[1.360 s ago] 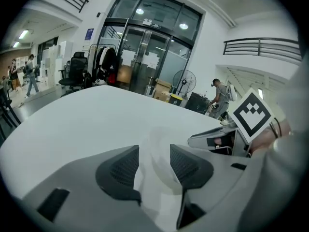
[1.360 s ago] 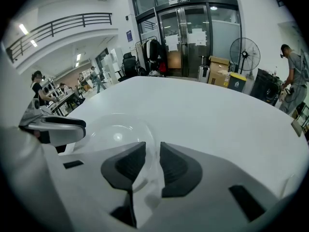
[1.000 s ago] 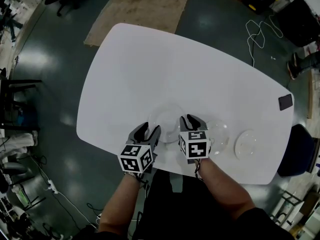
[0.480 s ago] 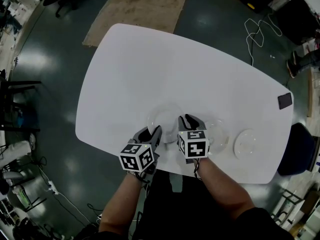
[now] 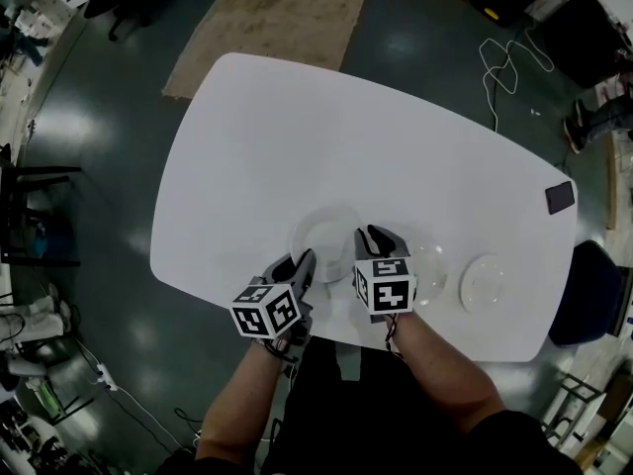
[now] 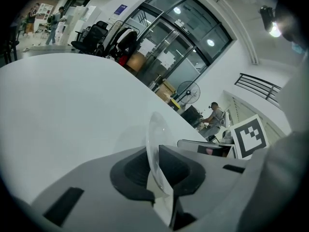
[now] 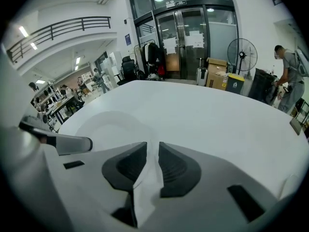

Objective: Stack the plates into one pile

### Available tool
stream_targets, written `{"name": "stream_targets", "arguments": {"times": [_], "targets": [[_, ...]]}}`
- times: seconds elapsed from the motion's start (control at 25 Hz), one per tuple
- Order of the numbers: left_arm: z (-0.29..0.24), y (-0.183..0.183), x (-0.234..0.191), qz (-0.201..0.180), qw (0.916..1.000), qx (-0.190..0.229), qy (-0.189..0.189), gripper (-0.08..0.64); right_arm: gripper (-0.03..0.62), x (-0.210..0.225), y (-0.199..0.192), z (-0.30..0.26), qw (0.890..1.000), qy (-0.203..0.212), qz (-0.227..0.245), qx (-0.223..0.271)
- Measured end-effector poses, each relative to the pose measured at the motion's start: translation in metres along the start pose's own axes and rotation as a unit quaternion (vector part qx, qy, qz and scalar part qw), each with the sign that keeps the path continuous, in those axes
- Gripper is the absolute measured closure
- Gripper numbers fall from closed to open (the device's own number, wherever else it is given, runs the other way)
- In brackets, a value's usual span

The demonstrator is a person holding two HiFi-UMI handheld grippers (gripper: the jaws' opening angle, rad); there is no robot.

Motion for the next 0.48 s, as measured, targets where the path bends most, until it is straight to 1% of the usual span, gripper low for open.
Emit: {"name": "stream_targets", "arguments": {"times": [0.12,0.2,0.28,0.48], "targets": [[0.003,0.004,0.001,0.017,0.9998,0.01,-0.007,0.512,0.518,0.003,0.006,0.008,1.0,-0.004,-0.001,0.013],[0.005,0.007,0.003,0.024,0.9995,0.017,-0.014,0.518,0.546,0.004,0.011,0.015,1.0,-0.005,-0.001,0.022],[0.008,0.01,0.007,0.025,0.9992,0.024,-0.02,0.523,0.563,0.004,0.012,0.021,1.0,-0.002,0.0,0.029],[0.015,0.018,0.013,0.016,0.999,0.033,-0.026,0.528,0.574,0.002,0.013,0.035,0.999,0.011,-0.006,0.042]]}}
Point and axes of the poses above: the fingertips, and each gripper's own axes: z backward along the fingers, x to its right, y out of its top, the point moved 3 cm from there along z, backward along the fingers, and after that the axes turned 5 degrees about -y, right-handed, at the moved point
